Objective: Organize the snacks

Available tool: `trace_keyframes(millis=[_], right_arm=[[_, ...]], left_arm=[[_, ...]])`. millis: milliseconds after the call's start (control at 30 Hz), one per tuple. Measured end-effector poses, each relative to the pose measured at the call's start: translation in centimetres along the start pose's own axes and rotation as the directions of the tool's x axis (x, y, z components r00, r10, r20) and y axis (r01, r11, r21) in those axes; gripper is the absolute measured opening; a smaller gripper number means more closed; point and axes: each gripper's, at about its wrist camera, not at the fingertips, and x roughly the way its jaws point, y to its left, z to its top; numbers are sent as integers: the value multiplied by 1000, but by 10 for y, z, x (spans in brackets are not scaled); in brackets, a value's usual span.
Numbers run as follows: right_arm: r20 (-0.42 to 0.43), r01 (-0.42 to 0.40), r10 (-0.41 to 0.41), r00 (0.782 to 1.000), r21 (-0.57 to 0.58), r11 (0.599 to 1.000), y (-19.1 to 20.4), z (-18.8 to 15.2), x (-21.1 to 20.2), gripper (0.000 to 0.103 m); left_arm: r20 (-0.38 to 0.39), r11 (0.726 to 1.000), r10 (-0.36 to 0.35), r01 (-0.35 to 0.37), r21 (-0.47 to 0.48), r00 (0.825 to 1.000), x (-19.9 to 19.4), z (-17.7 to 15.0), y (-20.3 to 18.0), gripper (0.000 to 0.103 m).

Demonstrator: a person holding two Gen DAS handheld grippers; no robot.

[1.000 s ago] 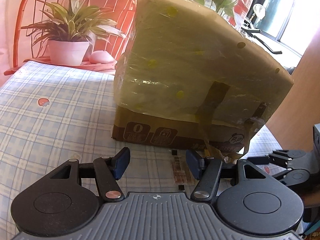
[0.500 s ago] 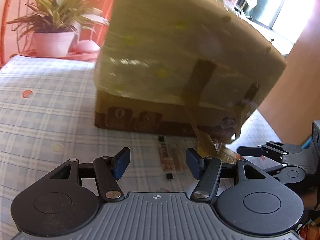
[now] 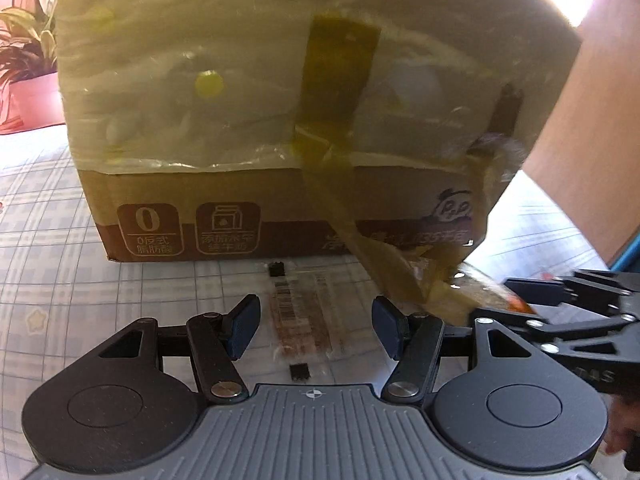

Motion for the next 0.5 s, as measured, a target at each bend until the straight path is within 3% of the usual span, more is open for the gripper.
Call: trace_keyframes(millis=[133, 200, 233, 500], right_arm=[[6, -1, 1, 1000, 9, 1000, -3, -2, 0, 54], [5, 0, 0, 1000, 9, 1000, -4, -3, -2, 54], [6, 1, -1, 1000, 9, 1000, -4, -3, -2, 54], [-6, 8, -8, 1000, 27, 1000, -1, -4, -2, 54]], left_arm=[[17, 999, 31, -32, 41, 999, 4, 0, -6, 62], [21, 994, 79, -80, 79, 997, 4, -1, -11, 46], [26, 989, 101, -103, 102, 995, 3, -2, -12, 33], [5, 998, 35, -36, 55, 999, -14, -12, 9, 12]])
